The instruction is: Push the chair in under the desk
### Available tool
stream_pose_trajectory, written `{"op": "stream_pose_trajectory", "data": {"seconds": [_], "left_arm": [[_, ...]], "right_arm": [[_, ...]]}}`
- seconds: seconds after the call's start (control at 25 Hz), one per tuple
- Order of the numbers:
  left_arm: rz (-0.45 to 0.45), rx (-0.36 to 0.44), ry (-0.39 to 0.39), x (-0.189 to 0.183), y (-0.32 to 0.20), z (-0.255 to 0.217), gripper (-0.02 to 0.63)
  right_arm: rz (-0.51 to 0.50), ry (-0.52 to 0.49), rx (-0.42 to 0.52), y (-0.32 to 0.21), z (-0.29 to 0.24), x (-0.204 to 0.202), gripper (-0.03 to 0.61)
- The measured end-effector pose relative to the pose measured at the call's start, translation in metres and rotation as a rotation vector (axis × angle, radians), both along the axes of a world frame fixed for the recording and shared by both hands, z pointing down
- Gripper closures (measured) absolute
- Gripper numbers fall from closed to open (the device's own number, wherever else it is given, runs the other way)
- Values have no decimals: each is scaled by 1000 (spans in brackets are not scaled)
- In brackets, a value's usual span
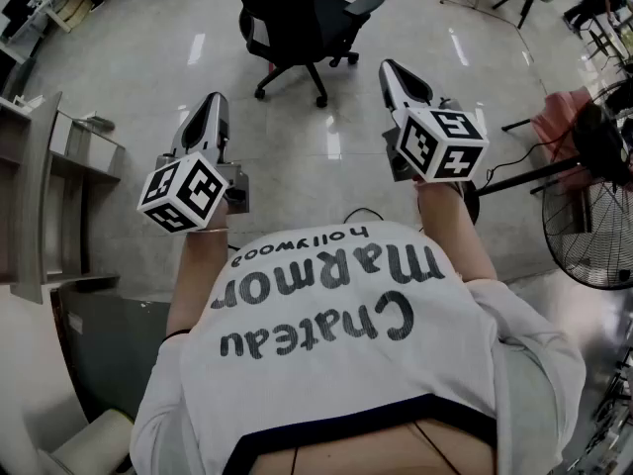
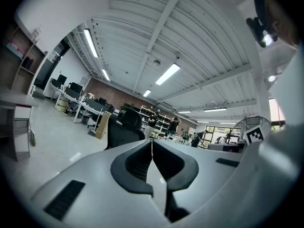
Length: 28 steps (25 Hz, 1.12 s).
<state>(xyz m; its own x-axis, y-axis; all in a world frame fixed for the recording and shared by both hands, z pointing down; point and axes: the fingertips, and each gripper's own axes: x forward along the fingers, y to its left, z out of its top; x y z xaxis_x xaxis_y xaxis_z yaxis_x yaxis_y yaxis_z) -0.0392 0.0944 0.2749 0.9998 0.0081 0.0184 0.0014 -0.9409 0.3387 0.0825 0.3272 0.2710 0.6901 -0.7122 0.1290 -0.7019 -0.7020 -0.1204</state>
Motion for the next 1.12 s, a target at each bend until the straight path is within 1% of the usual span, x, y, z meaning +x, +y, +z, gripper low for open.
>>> {"op": "stream_pose_trajectory", "data": {"seconds": [0.24,0.4,0.64,0.8,0.88,1.0,1.12], "left_arm": [[7,9,2,6,-3,-2,595],[15,9,-8,12,-14,-1,595],[31,30,-2,13,-47,-5,595],[66,52,-22,6,-66,3,595],[73,59,-25,3,-77,6,595],[78,26,-30,-1,-92,15,595],[78,15,-35,-3,-101,25,595]], "right_arm": [[2,-5,-1,-6,1,7,568],[9,-11,5,-16,2,14,568],[56,-27,64,-33,3,14,568],[94,-59,99,-44,17,0,568],[91,-65,84,-55,27,-7,568],[77,-80,29,-71,45,-12,568],[62,-74,7,-82,50,-8,568]]}}
